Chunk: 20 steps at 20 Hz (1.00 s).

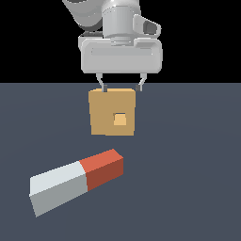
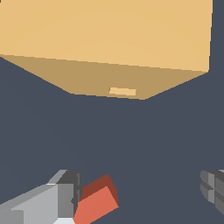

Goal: Insert the peg into the horizontal hole in a box.

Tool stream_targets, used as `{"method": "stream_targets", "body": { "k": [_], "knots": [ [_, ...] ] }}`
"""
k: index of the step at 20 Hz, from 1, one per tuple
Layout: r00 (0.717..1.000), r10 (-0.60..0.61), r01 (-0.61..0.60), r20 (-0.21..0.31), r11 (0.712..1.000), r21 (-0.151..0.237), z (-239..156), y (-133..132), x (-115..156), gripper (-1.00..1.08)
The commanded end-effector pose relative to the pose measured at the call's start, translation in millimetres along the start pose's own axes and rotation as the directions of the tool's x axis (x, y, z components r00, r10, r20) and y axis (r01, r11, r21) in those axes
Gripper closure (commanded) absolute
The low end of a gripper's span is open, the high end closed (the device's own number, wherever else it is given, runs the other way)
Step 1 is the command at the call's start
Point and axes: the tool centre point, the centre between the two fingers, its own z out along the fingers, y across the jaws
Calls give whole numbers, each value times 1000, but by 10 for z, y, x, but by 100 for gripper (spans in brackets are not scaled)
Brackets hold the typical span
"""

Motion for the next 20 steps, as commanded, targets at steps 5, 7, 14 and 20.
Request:
{"method": "stream_targets", "body": {
  "k": [5,7,14,20],
  "knots": [
    [1000,18,-18,1,1000,0,17,-4,-37,-92],
    [999,40,-40,1,999,0,39,-11,-84,-92],
    [982,187,-187,5,982,-1,184,-82,-390,-92],
    [919,394,-394,10,919,-4,393,-268,-812,-92]
  ]
}}
